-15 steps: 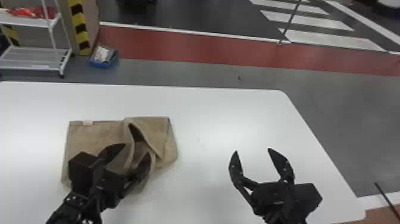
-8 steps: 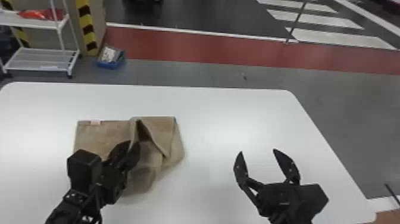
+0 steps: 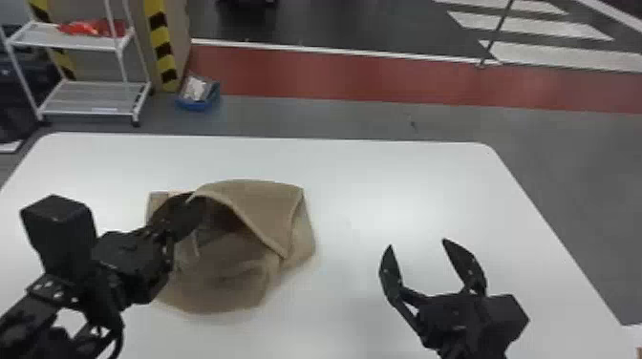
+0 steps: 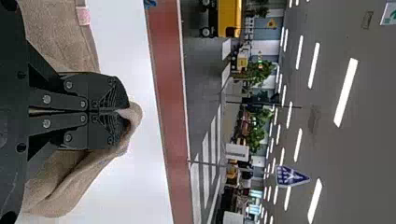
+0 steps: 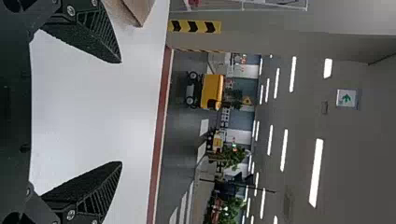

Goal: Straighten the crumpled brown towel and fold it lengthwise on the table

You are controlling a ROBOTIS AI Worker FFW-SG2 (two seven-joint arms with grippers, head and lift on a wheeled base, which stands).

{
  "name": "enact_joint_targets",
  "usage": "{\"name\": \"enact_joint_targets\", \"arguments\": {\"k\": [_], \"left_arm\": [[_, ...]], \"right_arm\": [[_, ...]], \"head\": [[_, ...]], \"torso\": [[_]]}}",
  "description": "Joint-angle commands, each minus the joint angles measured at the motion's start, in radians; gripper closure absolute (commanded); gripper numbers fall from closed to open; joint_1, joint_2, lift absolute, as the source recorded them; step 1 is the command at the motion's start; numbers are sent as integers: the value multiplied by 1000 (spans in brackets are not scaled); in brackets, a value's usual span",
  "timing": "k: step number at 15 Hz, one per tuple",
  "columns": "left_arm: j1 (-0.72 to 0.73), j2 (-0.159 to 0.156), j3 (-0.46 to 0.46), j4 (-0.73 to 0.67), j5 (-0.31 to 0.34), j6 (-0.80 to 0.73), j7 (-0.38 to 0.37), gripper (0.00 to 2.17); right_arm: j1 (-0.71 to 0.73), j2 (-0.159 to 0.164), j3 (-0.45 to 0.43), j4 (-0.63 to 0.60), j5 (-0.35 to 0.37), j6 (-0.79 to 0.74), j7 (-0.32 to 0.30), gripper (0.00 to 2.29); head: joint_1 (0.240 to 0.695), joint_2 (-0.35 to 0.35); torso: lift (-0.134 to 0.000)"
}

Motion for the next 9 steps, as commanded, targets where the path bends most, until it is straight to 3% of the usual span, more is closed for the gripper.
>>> {"name": "enact_joint_targets", "arguments": {"k": [1,3,5,9], "left_arm": [[16,2,38,-77,31,66,-13,1905],[24,5,64,-118,62,131,-20,1905],[28,5,109,-167,82,177,-54,1905],[19,28,274,-163,146,253,-131,1905]], "right_arm": [[-32,1,43,24,69,21,27,117],[-72,1,85,55,144,73,59,117],[-124,1,112,102,175,168,79,117],[-222,1,143,233,185,202,86,117]], "head": [[695,-109],[695,-68],[695,-27],[695,47]], "torso": [[-120],[-120],[-120],[-120]]}}
